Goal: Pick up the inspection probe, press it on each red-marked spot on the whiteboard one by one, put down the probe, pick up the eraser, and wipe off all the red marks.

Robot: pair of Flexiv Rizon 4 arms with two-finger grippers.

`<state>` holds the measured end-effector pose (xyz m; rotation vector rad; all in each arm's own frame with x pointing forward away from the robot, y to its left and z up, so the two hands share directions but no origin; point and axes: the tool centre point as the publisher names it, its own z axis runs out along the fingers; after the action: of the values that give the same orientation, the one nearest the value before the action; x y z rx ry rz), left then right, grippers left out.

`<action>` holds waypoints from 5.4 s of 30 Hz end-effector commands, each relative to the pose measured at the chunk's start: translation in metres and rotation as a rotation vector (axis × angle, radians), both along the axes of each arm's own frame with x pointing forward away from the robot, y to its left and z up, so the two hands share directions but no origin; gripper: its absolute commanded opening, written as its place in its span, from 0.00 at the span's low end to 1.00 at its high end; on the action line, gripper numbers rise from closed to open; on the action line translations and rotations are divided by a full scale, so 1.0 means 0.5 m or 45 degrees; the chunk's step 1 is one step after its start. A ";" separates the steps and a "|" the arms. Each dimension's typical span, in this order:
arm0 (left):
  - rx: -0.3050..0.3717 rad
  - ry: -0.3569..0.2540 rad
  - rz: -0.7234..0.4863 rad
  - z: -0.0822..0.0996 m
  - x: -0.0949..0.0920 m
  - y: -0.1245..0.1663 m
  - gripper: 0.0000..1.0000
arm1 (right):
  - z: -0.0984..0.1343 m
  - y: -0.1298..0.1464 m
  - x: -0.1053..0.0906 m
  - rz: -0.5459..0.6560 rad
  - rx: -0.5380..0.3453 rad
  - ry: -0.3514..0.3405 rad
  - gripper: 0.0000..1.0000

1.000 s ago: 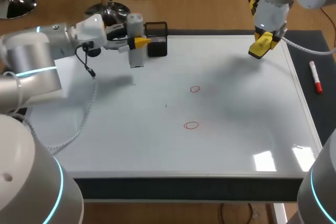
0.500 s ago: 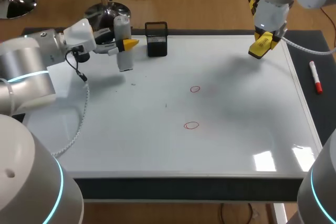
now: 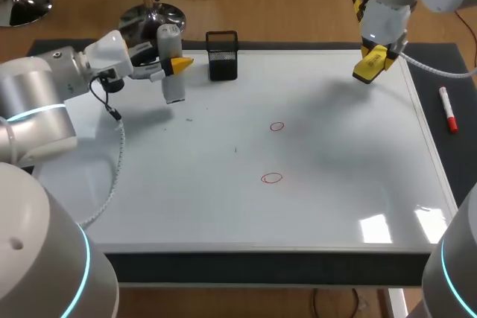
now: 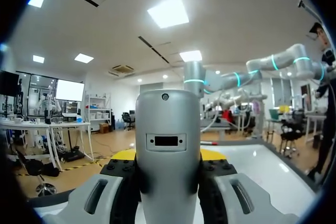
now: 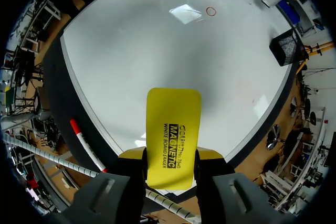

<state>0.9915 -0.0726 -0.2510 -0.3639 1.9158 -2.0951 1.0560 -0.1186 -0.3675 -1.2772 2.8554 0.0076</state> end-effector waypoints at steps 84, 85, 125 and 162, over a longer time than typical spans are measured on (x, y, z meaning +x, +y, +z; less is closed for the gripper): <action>0.001 -0.001 0.008 0.003 -0.003 -0.001 0.00 | -0.115 0.541 -0.289 1.034 -0.003 -0.031 0.00; 0.001 -0.001 0.008 0.003 -0.003 -0.001 0.00 | -0.117 0.539 -0.289 1.037 0.000 -0.029 0.00; 0.001 -0.001 0.008 0.003 -0.003 -0.001 0.00 | -0.178 0.428 -0.307 0.961 -0.047 0.083 0.00; 0.001 -0.001 0.008 0.003 -0.003 -0.001 0.00 | -0.024 0.433 -0.250 0.989 -0.096 -0.040 0.00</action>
<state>0.9901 -0.0727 -0.2500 -0.3667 1.9164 -2.0911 0.9334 0.0985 -0.3905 -2.2628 2.1622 -0.0921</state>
